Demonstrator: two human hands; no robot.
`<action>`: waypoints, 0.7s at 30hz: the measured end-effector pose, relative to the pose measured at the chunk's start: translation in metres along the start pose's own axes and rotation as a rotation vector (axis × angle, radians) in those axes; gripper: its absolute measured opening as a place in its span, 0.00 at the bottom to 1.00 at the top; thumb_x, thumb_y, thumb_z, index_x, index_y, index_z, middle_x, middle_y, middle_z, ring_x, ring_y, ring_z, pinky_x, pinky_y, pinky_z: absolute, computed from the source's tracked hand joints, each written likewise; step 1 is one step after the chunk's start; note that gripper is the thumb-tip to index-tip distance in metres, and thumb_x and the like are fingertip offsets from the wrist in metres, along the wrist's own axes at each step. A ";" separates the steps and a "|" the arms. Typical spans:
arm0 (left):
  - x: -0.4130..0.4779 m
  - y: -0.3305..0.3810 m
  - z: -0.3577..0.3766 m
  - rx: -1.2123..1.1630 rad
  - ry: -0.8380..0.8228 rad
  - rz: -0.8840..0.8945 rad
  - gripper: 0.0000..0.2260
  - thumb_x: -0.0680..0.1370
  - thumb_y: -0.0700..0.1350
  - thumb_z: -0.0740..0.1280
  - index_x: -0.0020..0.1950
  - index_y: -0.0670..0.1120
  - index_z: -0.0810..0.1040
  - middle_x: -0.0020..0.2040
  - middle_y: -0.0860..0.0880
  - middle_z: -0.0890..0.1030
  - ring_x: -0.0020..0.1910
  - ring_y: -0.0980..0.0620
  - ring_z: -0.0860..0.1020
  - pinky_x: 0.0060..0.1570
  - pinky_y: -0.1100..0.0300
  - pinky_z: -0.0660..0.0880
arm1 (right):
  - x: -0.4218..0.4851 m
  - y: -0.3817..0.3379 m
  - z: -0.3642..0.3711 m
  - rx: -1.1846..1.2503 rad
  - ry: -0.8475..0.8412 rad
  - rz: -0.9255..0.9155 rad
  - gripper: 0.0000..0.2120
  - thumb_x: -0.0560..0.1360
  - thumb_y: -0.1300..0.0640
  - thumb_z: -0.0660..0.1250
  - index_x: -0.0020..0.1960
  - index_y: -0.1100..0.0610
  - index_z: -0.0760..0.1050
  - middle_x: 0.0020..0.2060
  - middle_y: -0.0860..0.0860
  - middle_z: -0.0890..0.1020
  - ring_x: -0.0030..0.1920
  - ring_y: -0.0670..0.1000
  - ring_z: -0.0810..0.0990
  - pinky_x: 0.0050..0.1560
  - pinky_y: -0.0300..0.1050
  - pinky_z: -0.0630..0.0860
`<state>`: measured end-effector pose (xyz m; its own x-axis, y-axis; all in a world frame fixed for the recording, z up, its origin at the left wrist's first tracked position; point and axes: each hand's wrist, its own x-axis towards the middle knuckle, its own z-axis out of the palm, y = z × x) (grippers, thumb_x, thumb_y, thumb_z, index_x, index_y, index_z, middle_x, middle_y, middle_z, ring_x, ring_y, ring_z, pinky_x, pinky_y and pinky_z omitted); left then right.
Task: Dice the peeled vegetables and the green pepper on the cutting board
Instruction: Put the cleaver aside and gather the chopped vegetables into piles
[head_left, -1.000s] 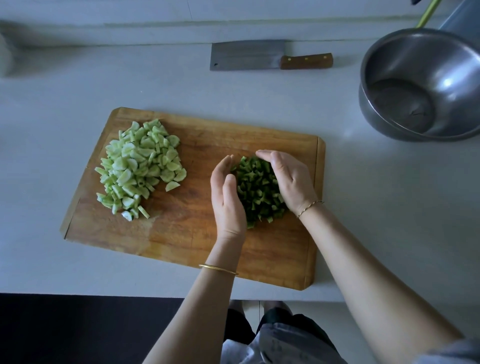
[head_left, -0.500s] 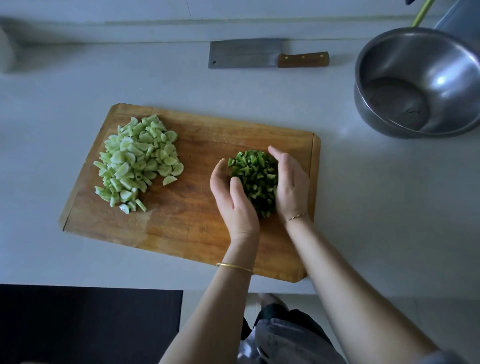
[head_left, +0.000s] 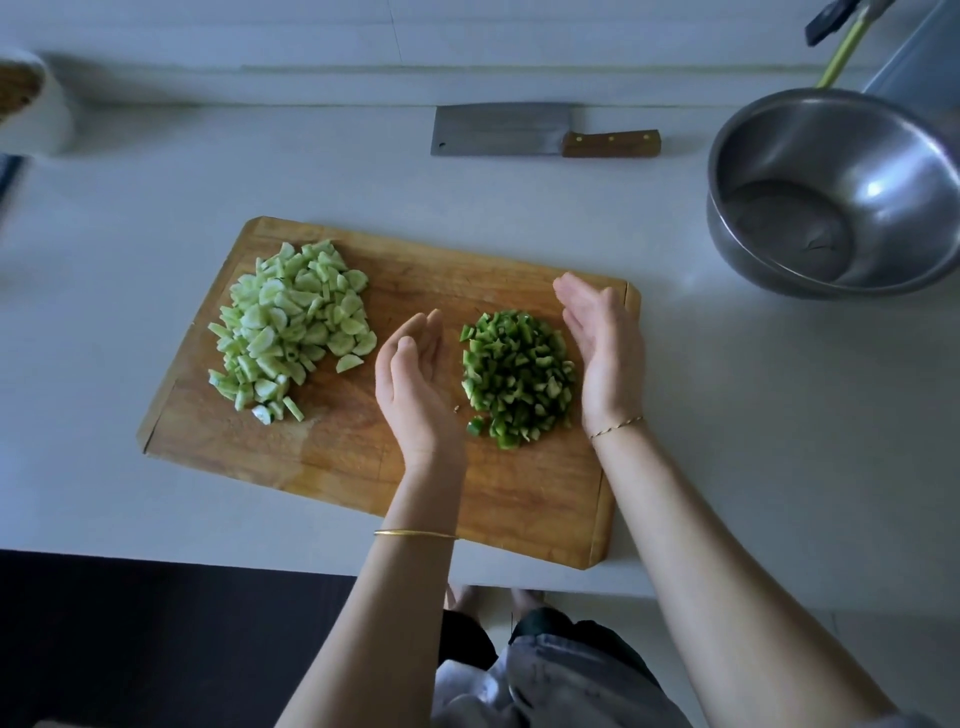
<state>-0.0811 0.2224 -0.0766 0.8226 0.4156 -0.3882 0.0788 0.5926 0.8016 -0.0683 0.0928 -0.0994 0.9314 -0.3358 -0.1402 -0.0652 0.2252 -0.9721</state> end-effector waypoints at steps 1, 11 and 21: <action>0.000 0.002 0.002 -0.020 -0.026 -0.018 0.13 0.82 0.37 0.52 0.55 0.39 0.75 0.55 0.38 0.80 0.58 0.45 0.79 0.60 0.55 0.75 | 0.001 -0.005 0.000 0.140 0.012 0.054 0.26 0.79 0.43 0.49 0.62 0.59 0.74 0.58 0.54 0.79 0.64 0.49 0.76 0.66 0.44 0.71; -0.008 0.011 0.026 -0.150 -0.203 -0.184 0.20 0.84 0.48 0.49 0.65 0.37 0.71 0.65 0.38 0.74 0.65 0.45 0.73 0.69 0.52 0.67 | -0.017 -0.030 0.010 0.072 -0.137 -0.056 0.09 0.79 0.55 0.61 0.56 0.53 0.77 0.55 0.52 0.82 0.60 0.50 0.79 0.62 0.44 0.73; 0.006 0.044 0.017 -0.145 -0.162 -0.144 0.19 0.84 0.49 0.51 0.67 0.39 0.70 0.65 0.41 0.75 0.66 0.46 0.73 0.69 0.54 0.67 | -0.022 -0.016 0.017 -1.177 -0.130 -0.519 0.28 0.75 0.56 0.70 0.72 0.59 0.66 0.69 0.61 0.70 0.72 0.61 0.65 0.71 0.55 0.62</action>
<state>-0.0628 0.2399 -0.0360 0.8890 0.2105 -0.4066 0.1302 0.7352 0.6652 -0.0820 0.1121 -0.0771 0.9661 -0.0351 0.2557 0.1000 -0.8623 -0.4964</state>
